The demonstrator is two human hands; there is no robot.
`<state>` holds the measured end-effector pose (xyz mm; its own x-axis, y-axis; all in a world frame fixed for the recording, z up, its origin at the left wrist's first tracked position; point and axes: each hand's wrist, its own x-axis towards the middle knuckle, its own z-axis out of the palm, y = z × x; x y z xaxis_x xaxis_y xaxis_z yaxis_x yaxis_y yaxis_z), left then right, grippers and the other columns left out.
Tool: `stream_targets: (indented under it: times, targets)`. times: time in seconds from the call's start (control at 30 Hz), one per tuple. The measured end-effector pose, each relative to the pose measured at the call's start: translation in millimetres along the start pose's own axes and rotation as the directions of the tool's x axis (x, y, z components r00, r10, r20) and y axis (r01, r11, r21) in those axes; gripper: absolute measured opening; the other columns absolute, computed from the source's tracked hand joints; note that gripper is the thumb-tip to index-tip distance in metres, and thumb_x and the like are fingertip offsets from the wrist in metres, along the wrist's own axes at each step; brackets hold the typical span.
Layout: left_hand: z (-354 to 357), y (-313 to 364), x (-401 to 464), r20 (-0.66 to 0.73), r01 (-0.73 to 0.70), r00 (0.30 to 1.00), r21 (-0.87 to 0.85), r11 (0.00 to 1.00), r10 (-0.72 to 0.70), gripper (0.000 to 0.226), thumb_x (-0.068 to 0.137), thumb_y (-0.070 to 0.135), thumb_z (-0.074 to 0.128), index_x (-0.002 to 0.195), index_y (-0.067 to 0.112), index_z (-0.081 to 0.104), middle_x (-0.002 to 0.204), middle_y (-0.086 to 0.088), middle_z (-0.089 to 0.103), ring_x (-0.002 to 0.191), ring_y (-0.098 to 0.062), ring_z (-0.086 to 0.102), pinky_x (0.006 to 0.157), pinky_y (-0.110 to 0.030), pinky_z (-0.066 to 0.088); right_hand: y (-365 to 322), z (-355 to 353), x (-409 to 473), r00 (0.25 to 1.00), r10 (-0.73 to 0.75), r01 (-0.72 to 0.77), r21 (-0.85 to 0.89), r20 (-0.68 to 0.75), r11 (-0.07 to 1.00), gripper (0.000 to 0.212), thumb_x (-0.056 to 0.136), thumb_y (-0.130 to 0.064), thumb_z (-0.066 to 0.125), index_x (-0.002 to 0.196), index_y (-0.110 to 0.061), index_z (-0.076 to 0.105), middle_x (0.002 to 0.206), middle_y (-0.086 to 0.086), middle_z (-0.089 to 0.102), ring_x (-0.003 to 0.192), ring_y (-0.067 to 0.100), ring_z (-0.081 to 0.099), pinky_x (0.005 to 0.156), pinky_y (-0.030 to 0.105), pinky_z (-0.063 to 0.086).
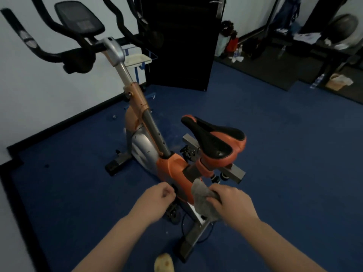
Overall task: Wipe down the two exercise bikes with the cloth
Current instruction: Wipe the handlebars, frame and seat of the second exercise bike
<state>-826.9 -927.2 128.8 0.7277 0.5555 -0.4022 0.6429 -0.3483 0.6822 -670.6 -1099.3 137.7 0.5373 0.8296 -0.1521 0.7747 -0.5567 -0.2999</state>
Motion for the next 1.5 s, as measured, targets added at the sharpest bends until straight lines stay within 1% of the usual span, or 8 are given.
stream_targets:
  times: [0.3,0.53,0.67,0.83,1.07,1.2,1.33,1.5]
  targets:
    - [53,65,14,0.119,-0.023,0.993,0.077,0.997,0.013,0.015,0.095,0.041,0.052,0.102,0.030,0.060,0.103,0.011,0.061,0.094,-0.009,0.058,0.089,-0.036,0.050,81,-32,-9,0.996,0.077,-0.078,-0.015,-0.038,0.997,0.011,0.095,-0.043,0.050,0.098,-0.034,0.055,0.092,-0.015,0.062,0.084,0.010,0.059,0.063,0.025,0.041]
    - [121,147,36,-0.045,0.017,0.999,-0.023,1.000,-0.018,0.013,0.094,0.035,0.054,0.104,0.030,0.062,0.103,0.011,0.064,0.097,-0.008,0.060,0.090,-0.033,0.049,190,-71,-2,0.999,-0.023,0.021,-0.054,-0.031,0.998,0.011,0.096,-0.042,0.050,0.102,-0.034,0.055,0.094,-0.015,0.063,0.082,0.009,0.059,0.062,0.024,0.044]
    - [192,206,43,-0.053,0.028,0.998,-0.128,0.991,-0.035,0.012,0.094,0.033,0.056,0.103,0.027,0.063,0.093,0.012,0.063,0.090,-0.006,0.060,0.081,-0.024,0.049,260,-100,-1,0.993,-0.114,0.114,-0.132,0.008,0.985,0.012,0.096,-0.042,0.046,0.098,-0.033,0.053,0.092,-0.014,0.061,0.081,0.009,0.058,0.064,0.025,0.045]
    - [237,258,55,-0.077,0.056,0.995,-0.149,0.987,-0.068,0.014,0.095,0.031,0.055,0.102,0.022,0.063,0.100,0.006,0.067,0.094,-0.010,0.062,0.087,-0.028,0.050,324,-140,7,0.985,-0.171,0.173,-0.207,0.028,0.963,0.011,0.097,-0.038,0.046,0.095,-0.030,0.054,0.088,-0.012,0.060,0.078,0.011,0.057,0.061,0.026,0.044]
    - [231,274,83,-0.182,0.159,0.966,-0.133,0.978,-0.182,0.012,0.095,0.035,0.054,0.100,0.027,0.061,0.087,0.013,0.062,0.082,-0.006,0.060,0.080,-0.031,0.052,346,-150,54,0.948,-0.308,0.319,-0.172,0.085,0.932,0.012,0.097,-0.038,0.046,0.095,-0.028,0.053,0.090,-0.011,0.060,0.081,0.012,0.057,0.065,0.029,0.047]
    - [226,274,116,-0.219,0.194,0.949,-0.162,0.968,-0.227,0.012,0.095,0.037,0.053,0.102,0.030,0.060,0.094,0.016,0.061,0.086,0.000,0.057,0.080,-0.028,0.050,342,-146,93,0.905,-0.392,0.417,-0.159,0.164,0.895,0.014,0.097,-0.039,0.047,0.096,-0.027,0.053,0.092,-0.011,0.060,0.083,0.013,0.057,0.068,0.032,0.048]
    - [211,288,161,-0.244,0.212,0.935,-0.198,0.957,-0.258,0.014,0.095,0.035,0.054,0.105,0.027,0.060,0.102,0.010,0.064,0.093,-0.007,0.059,0.087,-0.033,0.051,347,-158,144,0.869,-0.454,0.486,-0.162,0.198,0.859,0.014,0.097,-0.039,0.047,0.096,-0.027,0.054,0.091,-0.010,0.060,0.082,0.011,0.056,0.067,0.031,0.048]
    - [182,306,215,-0.289,0.212,0.923,-0.173,0.962,-0.255,0.017,0.095,0.039,0.053,0.107,0.030,0.060,0.102,0.012,0.064,0.093,-0.006,0.059,0.084,-0.029,0.051,355,-171,210,0.854,-0.496,0.518,-0.166,0.156,0.839,0.013,0.096,-0.037,0.047,0.089,-0.028,0.052,0.085,-0.012,0.059,0.076,0.008,0.055,0.064,0.029,0.047]
